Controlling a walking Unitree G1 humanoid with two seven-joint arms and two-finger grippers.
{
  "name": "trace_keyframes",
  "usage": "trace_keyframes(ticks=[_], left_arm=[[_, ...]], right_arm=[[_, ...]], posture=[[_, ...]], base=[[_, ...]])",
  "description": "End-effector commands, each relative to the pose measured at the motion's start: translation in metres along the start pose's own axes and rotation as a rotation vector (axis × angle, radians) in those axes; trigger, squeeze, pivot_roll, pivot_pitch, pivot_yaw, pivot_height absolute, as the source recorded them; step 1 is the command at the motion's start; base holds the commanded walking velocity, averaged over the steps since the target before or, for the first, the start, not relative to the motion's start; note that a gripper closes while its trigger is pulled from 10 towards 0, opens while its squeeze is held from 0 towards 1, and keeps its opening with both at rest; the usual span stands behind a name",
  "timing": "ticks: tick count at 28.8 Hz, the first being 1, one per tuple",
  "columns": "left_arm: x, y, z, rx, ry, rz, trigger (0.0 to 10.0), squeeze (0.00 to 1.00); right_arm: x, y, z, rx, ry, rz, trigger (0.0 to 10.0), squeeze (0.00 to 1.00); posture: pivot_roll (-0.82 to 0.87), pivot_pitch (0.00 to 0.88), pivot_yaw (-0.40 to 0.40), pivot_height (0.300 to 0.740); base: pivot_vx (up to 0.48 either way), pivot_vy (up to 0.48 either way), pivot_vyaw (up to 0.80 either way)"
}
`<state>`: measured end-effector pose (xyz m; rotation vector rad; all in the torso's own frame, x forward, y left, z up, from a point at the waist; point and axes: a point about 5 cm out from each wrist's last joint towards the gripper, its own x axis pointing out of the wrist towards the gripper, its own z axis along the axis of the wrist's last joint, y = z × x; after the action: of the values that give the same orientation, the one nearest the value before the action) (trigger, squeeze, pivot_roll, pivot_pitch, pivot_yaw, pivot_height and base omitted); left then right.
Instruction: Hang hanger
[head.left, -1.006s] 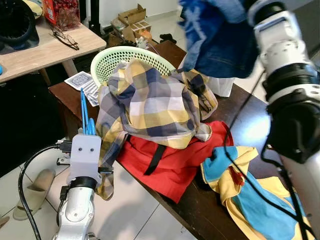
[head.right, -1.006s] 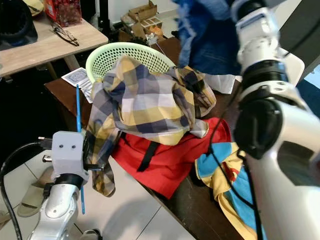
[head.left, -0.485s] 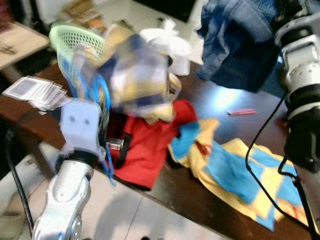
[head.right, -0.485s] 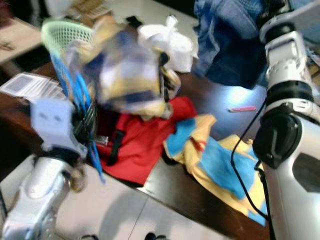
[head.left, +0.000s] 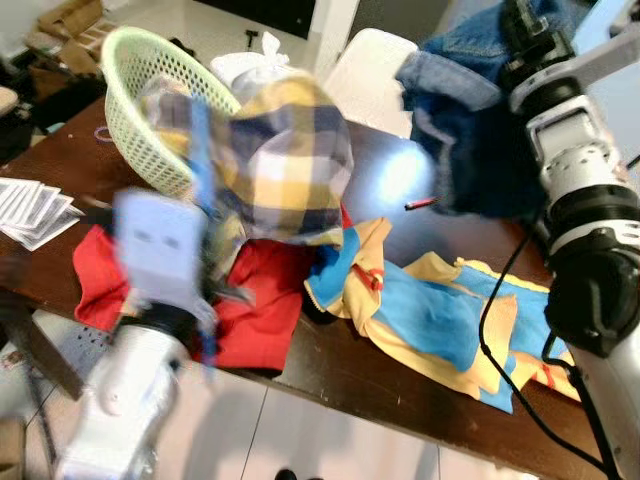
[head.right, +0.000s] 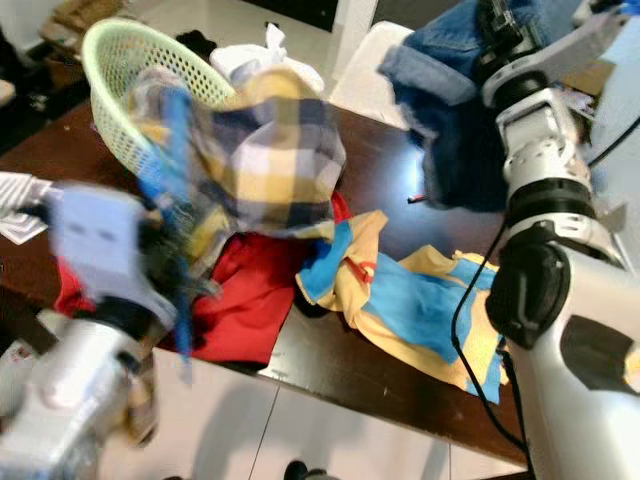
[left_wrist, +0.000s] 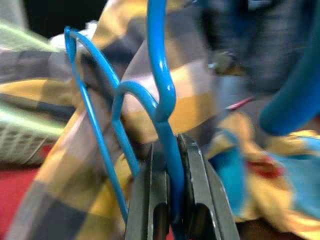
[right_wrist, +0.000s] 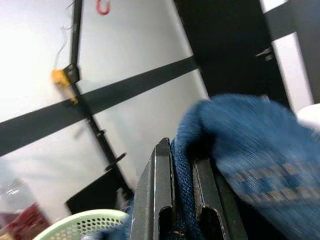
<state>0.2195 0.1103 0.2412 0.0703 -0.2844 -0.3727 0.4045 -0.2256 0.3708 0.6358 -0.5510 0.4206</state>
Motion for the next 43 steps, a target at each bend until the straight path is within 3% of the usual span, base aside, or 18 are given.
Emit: trace_keyframes(ticks=[1,2,6,9,10,15,20,26,32,38,39,41,43], left_arm=[[-0.001,-0.012,0.007,-0.038,-0.023,-0.083,10.0,0.0],[0.0,-0.015,0.018,-0.08,-0.062,-0.132,10.0,0.0],[0.001,-0.014,0.024,-0.095,-0.087,-0.138,10.0,0.0],[0.002,-0.012,0.04,-0.121,-0.154,-0.157,10.0,0.0],[0.002,-0.011,0.051,-0.123,-0.204,-0.167,10.0,0.0],[0.001,-0.008,0.065,-0.105,-0.277,-0.173,10.0,0.0],[0.005,0.003,0.076,-0.082,-0.326,-0.134,10.0,0.0],[0.018,0.015,0.069,-0.082,-0.275,-0.084,10.0,0.0],[0.022,0.016,0.062,-0.091,-0.255,-0.076,10.0,0.0],[0.032,0.009,0.054,-0.131,-0.243,-0.123,10.0,0.0],[0.032,0.009,0.054,-0.131,-0.243,-0.123,10.0,0.0],[0.04,0.005,0.047,-0.155,-0.231,-0.154,10.0,0.0],[0.04,0.005,0.047,-0.155,-0.231,-0.154,10.0,0.0]], right_arm=[[-0.001,0.0,0.017,-0.035,-0.052,0.021,10.0,0.0],[-0.001,0.0,0.015,-0.029,-0.051,0.018,10.0,0.0],[-0.001,-0.001,0.014,-0.027,-0.049,0.017,10.0,0.0],[-0.003,-0.002,0.009,-0.016,-0.044,0.013,10.0,0.0],[-0.003,-0.002,0.007,-0.006,-0.042,0.009,10.0,0.0],[-0.005,-0.003,0.002,0.004,-0.036,0.006,10.0,0.0],[-0.012,-0.013,-0.014,-0.08,0.052,-0.064,10.0,0.0],[-0.015,-0.013,-0.01,-0.048,0.046,-0.021,10.0,0.0],[-0.018,-0.014,-0.002,-0.03,0.039,0.03,10.0,0.0],[-0.028,-0.007,0.011,0.001,0.066,0.228,10.0,0.0],[-0.028,-0.007,0.011,0.001,0.066,0.228,10.0,0.0],[-0.038,0.0,0.001,0.0,0.149,0.34,10.0,0.0],[-0.038,0.0,0.001,0.0,0.149,0.34,10.0,0.0]], posture=[[0.24,0.115,-0.215,0.74],[0.24,0.115,-0.213,0.74],[0.24,0.116,-0.211,0.74],[0.25,0.118,-0.209,0.74],[0.25,0.118,-0.209,0.74],[0.25,0.118,-0.209,0.74],[0.25,0.118,-0.209,0.74],[0.21,0.097,-0.195,0.74],[0.19,0.09,-0.19,0.74],[0.15,0.077,-0.178,0.74],[0.15,0.077,-0.178,0.74],[0.12,0.063,-0.162,0.74],[0.12,0.063,-0.162,0.74]], base=[[0.0,0.0,0.0],[0.0,0.0,0.0],[0.0,0.0,0.0],[0.0,0.0,0.0],[0.0,0.0,0.0],[0.0,0.0,0.0],[0.0,0.0,-0.47],[0.0,0.0,-0.79],[0.0,0.0,-0.79],[0.0,0.0,-0.79],[0.0,0.0,-0.79],[0.0,0.0,-0.79],[0.0,0.0,-0.79]])
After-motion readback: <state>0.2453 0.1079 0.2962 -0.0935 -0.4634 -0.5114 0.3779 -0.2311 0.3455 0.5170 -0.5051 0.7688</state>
